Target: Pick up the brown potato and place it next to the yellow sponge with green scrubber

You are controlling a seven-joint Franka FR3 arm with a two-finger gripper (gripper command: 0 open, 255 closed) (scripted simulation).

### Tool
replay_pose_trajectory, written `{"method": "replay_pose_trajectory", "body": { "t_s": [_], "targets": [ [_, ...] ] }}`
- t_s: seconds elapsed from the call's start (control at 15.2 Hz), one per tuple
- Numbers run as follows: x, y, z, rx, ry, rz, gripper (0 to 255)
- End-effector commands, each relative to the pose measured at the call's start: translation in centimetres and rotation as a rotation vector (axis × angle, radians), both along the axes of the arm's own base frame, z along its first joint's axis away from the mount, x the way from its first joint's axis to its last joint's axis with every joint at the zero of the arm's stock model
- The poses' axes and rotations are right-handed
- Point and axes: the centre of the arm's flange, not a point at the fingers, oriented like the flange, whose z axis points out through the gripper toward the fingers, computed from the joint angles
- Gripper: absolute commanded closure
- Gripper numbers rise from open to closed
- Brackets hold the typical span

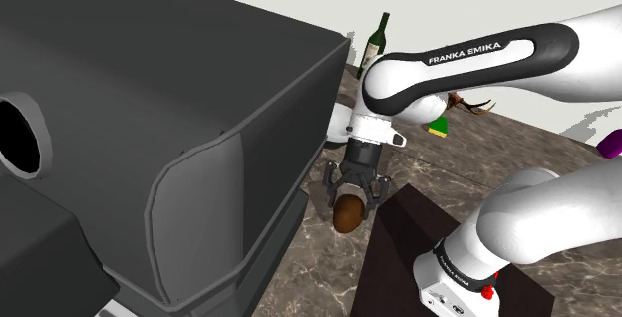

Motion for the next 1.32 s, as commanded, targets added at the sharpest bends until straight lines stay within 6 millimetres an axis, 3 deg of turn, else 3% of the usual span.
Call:
{"method": "replay_pose_trajectory", "body": {
  "t_s": [0.0, 1.25],
  "targets": [
    [0.0, 0.0, 1.0, 0.000, 0.001, 0.000, 255],
    [0.0, 0.0, 11.0, 0.000, 0.001, 0.000, 255]
  ]
}}
